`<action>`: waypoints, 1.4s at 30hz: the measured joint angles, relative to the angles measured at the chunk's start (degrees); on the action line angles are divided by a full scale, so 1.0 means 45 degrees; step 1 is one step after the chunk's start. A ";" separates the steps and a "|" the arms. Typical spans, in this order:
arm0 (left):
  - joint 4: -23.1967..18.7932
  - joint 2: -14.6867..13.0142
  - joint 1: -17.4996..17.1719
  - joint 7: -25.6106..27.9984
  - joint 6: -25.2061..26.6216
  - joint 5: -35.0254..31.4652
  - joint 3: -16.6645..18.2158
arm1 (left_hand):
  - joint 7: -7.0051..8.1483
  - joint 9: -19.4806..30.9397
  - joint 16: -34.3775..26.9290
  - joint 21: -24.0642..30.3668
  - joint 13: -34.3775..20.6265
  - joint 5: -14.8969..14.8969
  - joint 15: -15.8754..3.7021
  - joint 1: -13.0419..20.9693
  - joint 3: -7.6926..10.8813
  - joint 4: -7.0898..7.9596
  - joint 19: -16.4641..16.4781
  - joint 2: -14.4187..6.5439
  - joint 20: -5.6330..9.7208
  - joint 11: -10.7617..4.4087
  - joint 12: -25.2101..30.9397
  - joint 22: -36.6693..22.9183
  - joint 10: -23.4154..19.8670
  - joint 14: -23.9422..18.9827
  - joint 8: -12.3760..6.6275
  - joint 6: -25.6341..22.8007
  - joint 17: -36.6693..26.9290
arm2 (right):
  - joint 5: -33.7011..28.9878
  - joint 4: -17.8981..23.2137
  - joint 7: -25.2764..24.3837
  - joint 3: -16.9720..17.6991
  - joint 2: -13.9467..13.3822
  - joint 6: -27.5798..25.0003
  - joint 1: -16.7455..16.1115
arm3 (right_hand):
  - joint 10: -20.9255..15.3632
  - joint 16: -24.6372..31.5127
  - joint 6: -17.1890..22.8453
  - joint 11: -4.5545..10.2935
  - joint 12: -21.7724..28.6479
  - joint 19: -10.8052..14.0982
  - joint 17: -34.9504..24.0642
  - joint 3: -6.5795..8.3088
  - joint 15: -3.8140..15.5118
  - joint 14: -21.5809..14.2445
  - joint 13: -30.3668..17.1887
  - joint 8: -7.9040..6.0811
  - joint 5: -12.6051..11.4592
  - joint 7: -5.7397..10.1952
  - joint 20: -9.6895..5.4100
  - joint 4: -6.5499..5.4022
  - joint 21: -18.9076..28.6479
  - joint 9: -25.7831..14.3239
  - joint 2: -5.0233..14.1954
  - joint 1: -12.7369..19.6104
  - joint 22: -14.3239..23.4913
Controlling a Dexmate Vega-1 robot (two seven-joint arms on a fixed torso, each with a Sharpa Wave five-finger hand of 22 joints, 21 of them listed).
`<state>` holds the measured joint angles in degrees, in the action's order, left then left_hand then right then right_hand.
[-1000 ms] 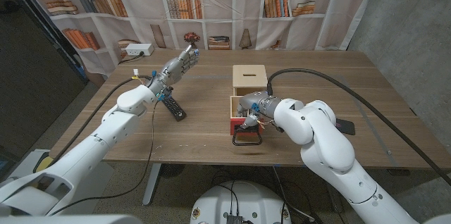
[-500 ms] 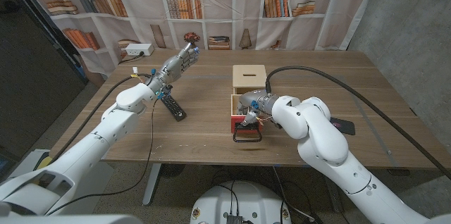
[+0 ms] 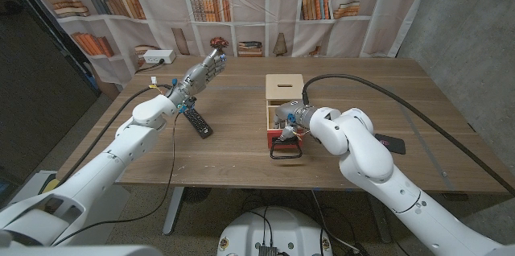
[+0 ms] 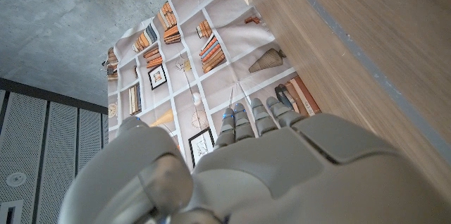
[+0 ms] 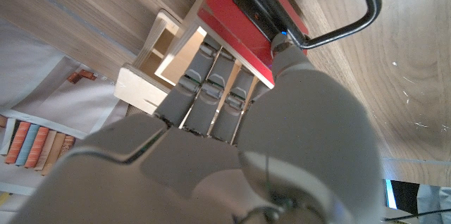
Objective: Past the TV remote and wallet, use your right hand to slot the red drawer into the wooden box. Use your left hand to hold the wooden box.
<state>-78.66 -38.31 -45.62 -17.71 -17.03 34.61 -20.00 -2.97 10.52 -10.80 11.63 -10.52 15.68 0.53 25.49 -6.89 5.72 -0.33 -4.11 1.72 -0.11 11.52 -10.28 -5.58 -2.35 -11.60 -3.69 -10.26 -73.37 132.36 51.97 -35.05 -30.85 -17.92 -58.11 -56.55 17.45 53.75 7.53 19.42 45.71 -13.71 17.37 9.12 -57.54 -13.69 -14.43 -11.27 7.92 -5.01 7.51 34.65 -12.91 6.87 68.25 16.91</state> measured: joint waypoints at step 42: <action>-0.0135 0.0114 -0.0135 0.0416 0.0234 -0.0080 -0.0008 | 0.0000 0.0001 0.0000 0.0000 0.0000 0.0002 0.0000 0.0048 -0.0065 -0.0043 0.0000 -0.0048 0.0000 0.0000 0.0000 0.0004 0.0000 0.0000 0.0000 0.0000 0.0000 | 0.1212 -0.0573 0.0129 -0.0087 -0.0812 0.0042 0.1171 | -0.0065 -0.0063 0.0030 0.0008 0.0001 -0.0028 0.0055 -0.0038 0.0019 -0.0110 0.0000 0.0099 0.0000 -0.0030 -0.0026 0.0038 0.0269 0.0000 -0.0010 0.0010 -0.0004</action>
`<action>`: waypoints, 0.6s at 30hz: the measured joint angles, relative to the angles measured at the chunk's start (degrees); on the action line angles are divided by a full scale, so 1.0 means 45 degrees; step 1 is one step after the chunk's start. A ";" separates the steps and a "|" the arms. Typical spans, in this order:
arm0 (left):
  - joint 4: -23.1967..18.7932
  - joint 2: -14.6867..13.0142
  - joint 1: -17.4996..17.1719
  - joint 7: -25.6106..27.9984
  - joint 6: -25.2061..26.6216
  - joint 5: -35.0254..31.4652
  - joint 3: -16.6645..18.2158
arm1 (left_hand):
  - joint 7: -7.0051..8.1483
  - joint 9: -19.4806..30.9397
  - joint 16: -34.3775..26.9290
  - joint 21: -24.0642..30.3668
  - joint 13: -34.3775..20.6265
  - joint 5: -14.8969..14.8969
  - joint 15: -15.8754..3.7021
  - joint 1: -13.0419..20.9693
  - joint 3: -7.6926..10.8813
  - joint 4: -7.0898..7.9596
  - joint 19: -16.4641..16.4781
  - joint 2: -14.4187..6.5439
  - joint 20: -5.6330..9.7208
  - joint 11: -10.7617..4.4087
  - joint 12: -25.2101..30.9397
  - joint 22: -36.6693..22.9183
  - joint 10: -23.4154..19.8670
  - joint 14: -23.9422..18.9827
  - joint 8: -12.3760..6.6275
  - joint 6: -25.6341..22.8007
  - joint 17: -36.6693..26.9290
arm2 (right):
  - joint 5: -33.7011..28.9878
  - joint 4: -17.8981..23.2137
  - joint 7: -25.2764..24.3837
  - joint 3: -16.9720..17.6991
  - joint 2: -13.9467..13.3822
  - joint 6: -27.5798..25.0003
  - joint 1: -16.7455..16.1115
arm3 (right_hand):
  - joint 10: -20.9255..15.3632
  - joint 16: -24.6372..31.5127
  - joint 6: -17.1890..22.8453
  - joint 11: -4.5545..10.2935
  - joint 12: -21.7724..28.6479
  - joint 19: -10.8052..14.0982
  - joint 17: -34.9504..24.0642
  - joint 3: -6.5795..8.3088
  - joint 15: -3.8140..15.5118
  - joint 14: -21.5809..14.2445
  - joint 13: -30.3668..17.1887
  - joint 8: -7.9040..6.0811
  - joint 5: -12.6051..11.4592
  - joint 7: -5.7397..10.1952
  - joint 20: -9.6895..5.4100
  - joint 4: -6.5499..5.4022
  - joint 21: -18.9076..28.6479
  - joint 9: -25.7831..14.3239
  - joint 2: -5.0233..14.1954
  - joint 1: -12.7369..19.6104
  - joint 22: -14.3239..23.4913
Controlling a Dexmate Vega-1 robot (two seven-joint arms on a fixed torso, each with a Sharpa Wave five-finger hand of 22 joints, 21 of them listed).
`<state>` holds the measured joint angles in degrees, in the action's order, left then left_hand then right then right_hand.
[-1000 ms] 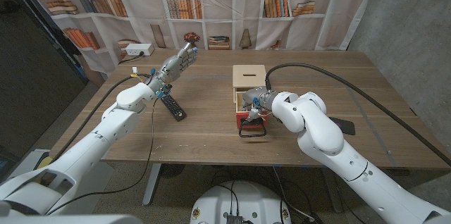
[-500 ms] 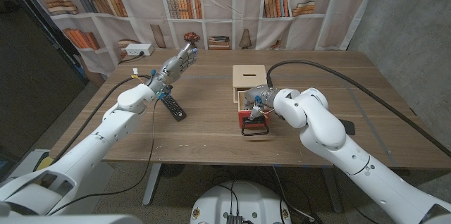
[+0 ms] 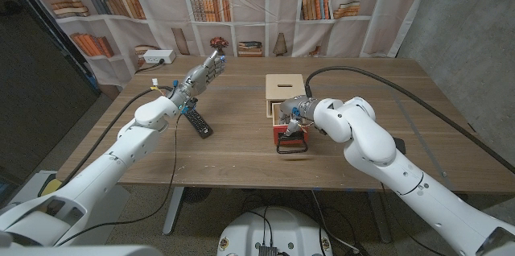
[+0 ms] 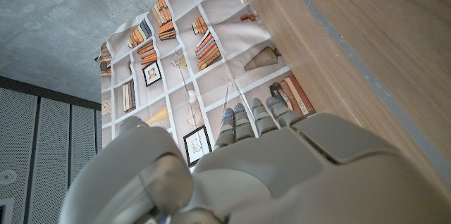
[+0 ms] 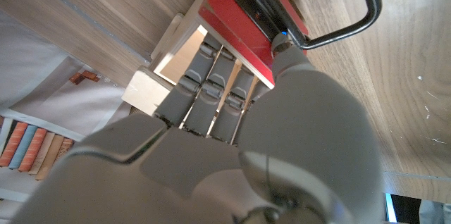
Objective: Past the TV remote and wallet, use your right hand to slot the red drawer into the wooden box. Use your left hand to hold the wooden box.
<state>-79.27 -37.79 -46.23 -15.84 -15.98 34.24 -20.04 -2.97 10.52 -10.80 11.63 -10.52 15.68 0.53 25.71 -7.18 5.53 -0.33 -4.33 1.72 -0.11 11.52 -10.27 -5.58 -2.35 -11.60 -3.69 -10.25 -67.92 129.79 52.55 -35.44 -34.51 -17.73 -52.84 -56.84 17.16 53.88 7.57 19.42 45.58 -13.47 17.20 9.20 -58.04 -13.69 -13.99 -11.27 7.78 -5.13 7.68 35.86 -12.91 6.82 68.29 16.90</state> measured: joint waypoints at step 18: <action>0.0072 0.0009 0.0082 0.0034 0.0089 -0.0055 -0.0054 | 0.0000 0.0000 0.0000 0.0000 0.0000 -0.0049 0.0000 0.0000 -0.0054 0.0055 0.0000 0.0000 0.0000 0.0000 0.0000 0.0001 0.0000 0.0000 0.0000 0.0000 0.0000 | 0.0558 -0.0226 -0.0581 -0.0116 -0.0185 -0.0309 0.0196 | 0.0000 -0.0036 -0.0006 0.0001 0.0027 -0.0135 0.0001 -0.0015 -0.0002 0.0003 0.0000 0.0038 0.0003 0.0006 0.0000 0.0015 0.0193 -0.0001 -0.0028 0.0028 -0.0002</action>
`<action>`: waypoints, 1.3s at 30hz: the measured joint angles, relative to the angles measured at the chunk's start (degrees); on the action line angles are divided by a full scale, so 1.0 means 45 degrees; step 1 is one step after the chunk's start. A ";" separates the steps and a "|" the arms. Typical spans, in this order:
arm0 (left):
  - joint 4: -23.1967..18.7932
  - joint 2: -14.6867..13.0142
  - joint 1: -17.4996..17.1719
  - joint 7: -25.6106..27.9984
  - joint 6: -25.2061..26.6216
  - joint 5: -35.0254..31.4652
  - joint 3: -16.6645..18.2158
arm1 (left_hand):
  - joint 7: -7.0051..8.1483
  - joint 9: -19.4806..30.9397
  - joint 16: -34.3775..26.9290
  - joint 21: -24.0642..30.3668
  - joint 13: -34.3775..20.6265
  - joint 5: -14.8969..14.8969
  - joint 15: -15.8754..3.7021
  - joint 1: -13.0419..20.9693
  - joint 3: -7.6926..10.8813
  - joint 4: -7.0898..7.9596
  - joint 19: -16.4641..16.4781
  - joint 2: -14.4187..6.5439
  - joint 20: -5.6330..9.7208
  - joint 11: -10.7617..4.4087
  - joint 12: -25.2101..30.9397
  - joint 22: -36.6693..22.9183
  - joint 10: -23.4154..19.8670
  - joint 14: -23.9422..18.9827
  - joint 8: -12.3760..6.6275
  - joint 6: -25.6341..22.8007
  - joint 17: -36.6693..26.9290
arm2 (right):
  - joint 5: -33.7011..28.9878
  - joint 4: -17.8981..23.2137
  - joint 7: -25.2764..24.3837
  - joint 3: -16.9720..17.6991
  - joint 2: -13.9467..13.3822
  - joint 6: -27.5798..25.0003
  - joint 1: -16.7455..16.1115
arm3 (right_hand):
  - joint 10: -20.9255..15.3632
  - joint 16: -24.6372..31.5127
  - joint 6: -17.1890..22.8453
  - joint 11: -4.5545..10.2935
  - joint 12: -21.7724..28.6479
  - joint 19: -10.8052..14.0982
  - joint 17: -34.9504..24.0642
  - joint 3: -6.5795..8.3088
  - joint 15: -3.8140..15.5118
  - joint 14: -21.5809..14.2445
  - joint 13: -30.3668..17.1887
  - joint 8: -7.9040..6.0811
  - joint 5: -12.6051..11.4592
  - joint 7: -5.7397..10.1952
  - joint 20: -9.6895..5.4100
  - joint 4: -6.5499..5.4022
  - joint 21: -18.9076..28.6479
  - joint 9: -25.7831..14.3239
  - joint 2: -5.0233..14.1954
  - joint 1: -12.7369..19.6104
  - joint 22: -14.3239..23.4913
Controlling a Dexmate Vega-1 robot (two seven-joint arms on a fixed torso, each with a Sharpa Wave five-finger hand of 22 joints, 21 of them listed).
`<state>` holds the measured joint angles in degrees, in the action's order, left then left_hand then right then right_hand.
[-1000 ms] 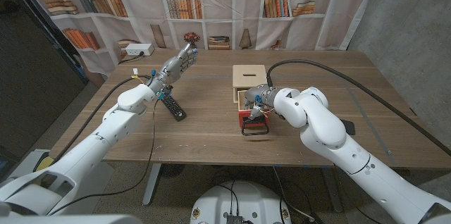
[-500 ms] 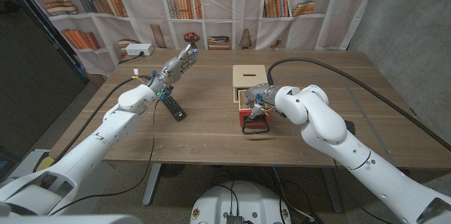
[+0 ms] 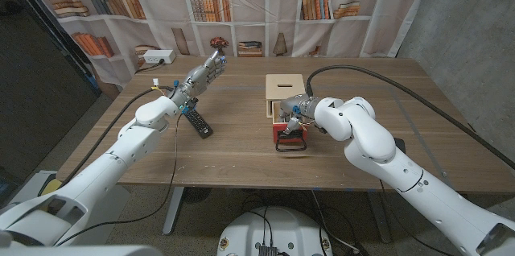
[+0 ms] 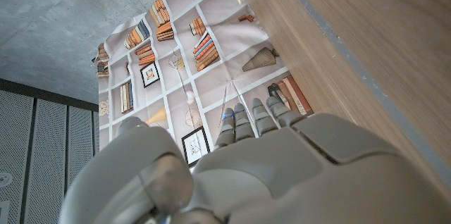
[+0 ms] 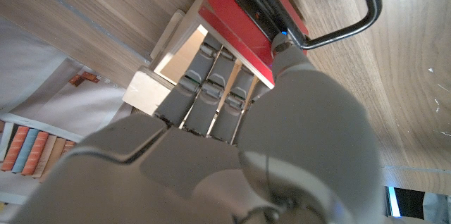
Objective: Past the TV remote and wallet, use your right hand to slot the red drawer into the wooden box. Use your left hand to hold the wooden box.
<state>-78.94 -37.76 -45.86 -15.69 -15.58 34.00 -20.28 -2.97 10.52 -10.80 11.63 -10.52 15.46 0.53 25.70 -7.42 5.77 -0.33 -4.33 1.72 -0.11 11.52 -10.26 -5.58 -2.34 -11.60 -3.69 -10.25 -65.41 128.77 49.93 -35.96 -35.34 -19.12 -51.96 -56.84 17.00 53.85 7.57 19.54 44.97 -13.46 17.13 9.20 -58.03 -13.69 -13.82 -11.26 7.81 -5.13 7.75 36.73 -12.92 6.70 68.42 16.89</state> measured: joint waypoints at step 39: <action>0.0411 0.0045 0.0287 -0.0208 0.0089 -0.0036 -0.0053 | 0.0000 0.0000 0.0000 0.0000 0.0000 0.0002 0.0000 0.0087 -0.0105 -0.0001 -0.0070 -0.0087 0.0069 0.0000 0.0000 0.0001 0.0000 0.0000 0.0000 0.0000 0.0000 | 0.0518 -0.0496 -0.0753 -0.0458 -0.0116 -0.0439 0.0427 | -0.0064 0.0036 0.0047 -0.0059 -0.0053 -0.0065 -0.0001 -0.0036 0.0045 -0.0091 0.0000 0.0038 -0.0059 -0.0048 0.0071 0.0036 0.0197 0.0000 0.0050 -0.0050 0.0064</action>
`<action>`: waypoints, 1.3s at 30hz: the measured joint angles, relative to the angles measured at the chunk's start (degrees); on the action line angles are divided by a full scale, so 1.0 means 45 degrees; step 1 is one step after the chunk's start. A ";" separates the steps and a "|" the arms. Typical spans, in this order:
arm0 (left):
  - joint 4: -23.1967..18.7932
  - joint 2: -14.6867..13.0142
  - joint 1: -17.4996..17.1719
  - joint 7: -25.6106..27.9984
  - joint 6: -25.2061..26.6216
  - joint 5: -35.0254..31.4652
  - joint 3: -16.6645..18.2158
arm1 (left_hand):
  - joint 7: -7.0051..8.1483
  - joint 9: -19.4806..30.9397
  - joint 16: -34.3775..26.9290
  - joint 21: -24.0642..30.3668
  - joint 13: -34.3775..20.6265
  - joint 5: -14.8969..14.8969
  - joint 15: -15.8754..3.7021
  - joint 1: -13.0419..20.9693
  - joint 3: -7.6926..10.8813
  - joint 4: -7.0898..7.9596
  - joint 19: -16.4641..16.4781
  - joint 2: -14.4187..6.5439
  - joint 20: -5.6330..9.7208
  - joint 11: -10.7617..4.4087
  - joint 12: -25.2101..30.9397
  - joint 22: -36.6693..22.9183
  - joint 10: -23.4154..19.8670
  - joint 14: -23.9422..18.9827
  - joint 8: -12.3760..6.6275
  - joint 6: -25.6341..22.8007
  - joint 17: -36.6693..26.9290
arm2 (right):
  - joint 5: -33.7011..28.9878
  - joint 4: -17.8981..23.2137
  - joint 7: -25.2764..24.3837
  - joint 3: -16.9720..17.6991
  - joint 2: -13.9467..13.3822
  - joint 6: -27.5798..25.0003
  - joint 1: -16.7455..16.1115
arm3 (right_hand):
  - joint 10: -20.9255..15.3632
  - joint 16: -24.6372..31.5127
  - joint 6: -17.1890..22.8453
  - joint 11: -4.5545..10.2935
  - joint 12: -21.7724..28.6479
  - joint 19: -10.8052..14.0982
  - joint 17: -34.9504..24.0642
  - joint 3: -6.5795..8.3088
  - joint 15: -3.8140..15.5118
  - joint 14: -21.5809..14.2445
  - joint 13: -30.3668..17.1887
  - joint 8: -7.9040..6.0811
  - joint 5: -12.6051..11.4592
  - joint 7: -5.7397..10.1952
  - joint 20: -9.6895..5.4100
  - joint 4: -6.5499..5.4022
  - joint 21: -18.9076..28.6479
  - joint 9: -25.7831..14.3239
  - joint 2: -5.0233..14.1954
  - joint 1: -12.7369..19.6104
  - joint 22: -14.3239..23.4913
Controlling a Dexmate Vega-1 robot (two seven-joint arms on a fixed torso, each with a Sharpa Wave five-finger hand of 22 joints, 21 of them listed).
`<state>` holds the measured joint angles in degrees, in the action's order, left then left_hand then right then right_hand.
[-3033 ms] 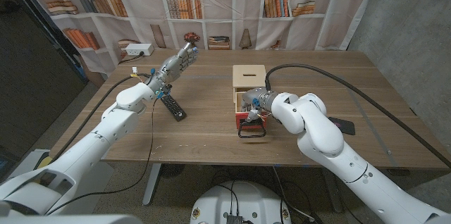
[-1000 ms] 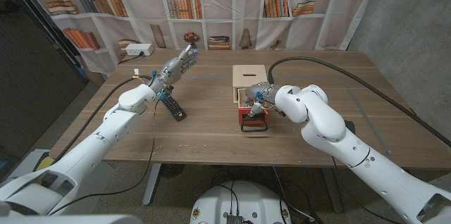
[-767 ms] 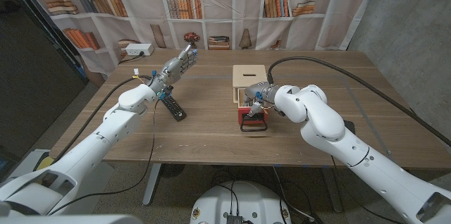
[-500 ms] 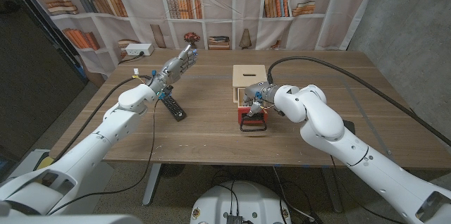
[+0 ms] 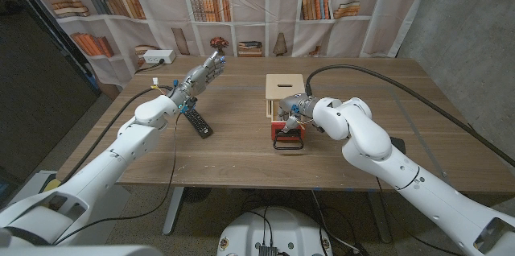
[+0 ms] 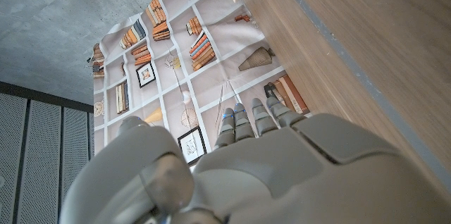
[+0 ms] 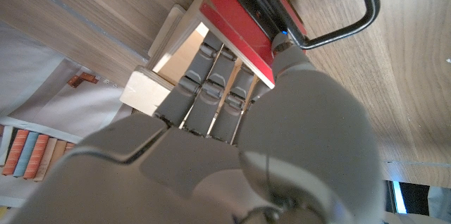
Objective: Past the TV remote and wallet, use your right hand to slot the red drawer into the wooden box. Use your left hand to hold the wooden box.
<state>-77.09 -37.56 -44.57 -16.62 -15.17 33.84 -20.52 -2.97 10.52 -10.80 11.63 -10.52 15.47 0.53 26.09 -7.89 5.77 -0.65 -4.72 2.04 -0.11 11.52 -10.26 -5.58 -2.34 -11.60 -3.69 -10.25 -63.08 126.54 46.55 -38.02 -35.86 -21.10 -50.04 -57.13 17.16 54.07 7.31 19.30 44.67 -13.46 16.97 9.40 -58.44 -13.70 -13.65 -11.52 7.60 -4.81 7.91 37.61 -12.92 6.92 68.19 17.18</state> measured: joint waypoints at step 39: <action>-0.0337 0.0034 -0.0124 0.0271 0.0175 -0.0084 -0.0062 | 0.0000 0.0000 0.0000 0.0000 0.0000 0.0005 0.0000 -0.0001 -0.0106 -0.0034 -0.0067 0.0001 -0.0069 0.0000 0.0000 0.0000 0.0000 0.0000 0.0000 0.0000 0.0000 | 0.0639 0.0055 -0.0799 0.0160 -0.0951 0.0782 0.0179 | 0.0136 -0.0196 0.0004 0.0137 -0.0123 -0.0753 -0.0025 -0.0052 -0.0157 0.0342 -0.0006 -0.0031 0.0150 -0.0003 0.0158 0.0052 0.0322 -0.0004 -0.0022 0.0023 -0.0037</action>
<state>-78.61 -37.40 -45.13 -15.40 -14.39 33.46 -20.80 -2.97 10.52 -10.80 11.63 -10.52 15.50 0.53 26.09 -8.37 5.62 -0.95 -4.71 1.72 -0.11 11.52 -10.26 -5.58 -2.34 -11.60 -3.69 -10.25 -60.21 126.78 42.95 -37.31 -40.14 -17.58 -49.23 -56.51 16.28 54.08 7.92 18.75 41.29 -13.58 16.73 8.69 -56.90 -13.72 -13.79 -10.85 7.58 -4.10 8.14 39.06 -12.94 6.82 68.30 17.01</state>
